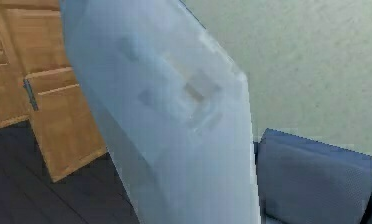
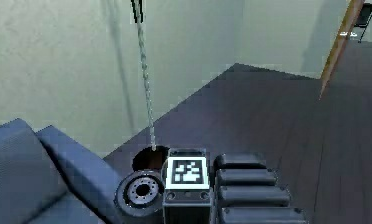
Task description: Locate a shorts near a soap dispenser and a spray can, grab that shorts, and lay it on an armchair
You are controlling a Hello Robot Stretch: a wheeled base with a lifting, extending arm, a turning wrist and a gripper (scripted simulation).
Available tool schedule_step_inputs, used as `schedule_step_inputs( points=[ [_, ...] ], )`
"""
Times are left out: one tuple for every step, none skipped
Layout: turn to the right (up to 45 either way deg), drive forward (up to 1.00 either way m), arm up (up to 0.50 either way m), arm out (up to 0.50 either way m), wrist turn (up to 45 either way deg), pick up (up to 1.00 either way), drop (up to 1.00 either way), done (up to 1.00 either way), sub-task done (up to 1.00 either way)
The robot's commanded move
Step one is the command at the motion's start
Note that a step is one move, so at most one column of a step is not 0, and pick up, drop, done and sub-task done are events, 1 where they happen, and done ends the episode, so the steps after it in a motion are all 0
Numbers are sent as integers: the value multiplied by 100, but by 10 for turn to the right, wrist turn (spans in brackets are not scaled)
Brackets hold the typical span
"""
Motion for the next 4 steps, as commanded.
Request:
schedule_step_inputs(
  points=[
    [450, 0, 0, 0, 0, 0, 0, 0, 0],
    [450, 0, 0, 0, 0, 0, 0, 0, 0],
    [450, 0, 0, 0, 0, 0, 0, 0, 0],
    [330, 0, 0, 0, 0, 0, 0, 0, 0]
  ],
)
